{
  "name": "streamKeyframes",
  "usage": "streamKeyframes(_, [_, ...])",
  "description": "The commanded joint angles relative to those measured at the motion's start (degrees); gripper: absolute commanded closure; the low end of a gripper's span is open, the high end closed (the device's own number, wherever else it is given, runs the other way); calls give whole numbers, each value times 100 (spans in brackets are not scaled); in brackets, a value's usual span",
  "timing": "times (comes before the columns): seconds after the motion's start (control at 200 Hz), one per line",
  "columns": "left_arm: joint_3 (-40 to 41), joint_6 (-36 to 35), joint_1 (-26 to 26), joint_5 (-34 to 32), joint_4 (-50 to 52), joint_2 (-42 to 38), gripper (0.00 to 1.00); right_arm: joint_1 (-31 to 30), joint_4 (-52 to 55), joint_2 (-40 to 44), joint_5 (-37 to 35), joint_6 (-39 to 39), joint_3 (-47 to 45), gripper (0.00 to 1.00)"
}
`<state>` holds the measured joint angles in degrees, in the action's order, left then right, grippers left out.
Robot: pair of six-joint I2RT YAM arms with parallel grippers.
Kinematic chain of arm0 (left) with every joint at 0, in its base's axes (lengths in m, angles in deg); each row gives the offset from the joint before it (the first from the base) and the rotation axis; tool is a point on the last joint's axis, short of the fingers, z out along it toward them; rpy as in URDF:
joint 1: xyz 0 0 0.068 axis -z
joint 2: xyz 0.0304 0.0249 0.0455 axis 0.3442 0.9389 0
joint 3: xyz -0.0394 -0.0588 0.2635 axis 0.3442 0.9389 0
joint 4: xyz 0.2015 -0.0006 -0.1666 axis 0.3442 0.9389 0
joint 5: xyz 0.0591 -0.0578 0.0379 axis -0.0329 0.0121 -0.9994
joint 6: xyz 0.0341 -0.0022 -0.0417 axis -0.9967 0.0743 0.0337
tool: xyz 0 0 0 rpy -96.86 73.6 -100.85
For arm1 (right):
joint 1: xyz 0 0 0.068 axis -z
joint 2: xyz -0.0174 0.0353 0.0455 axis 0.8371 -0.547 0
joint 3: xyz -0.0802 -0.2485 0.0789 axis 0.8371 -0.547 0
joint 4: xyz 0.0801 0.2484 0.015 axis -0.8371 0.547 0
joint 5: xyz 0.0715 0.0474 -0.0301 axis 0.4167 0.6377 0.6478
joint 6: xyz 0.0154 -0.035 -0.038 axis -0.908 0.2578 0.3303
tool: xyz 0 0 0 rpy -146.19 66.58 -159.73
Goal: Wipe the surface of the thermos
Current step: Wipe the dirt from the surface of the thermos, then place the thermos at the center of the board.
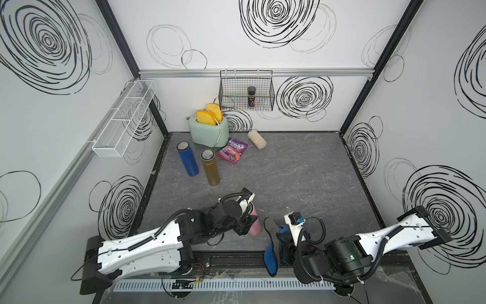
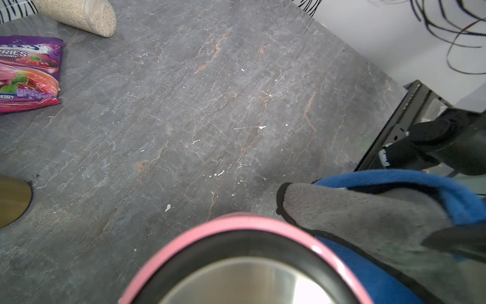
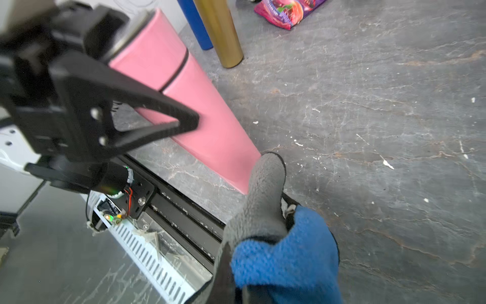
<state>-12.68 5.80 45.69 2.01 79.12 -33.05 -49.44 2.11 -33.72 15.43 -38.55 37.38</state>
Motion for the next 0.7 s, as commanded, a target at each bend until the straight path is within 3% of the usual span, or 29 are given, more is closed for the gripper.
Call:
streamKeyframes(0.0, [92, -154, 81, -700, -672, 185, 97, -33, 655, 138, -337, -474, 49, 100])
streamKeyframes(0.125, [173, -202, 317, -1317, -891, 454, 97, -33, 885, 274, -382, -683, 31, 100])
streamKeyframes(0.255, [230, -291, 448, -1447, -1136, 705, 87, -33, 1024, 314, -364, -797, 33, 100])
streamKeyframes(0.475, [273, -329, 554, -1779, -1156, 882, 43, -33, 1024, 269, -319, -834, 25, 100])
streamKeyframes(0.62, [377, -365, 555, -1818, -1363, 823, 25, -33, 959, 260, -273, -859, -28, 100])
streamKeyframes(0.645, [408, -358, 555, -1868, -1409, 812, 15, -33, 949, 261, -272, -865, -41, 100])
streamKeyframes(0.695, [485, -379, 561, -1909, -1525, 773, 13, -33, 929, 276, -262, -878, -64, 100])
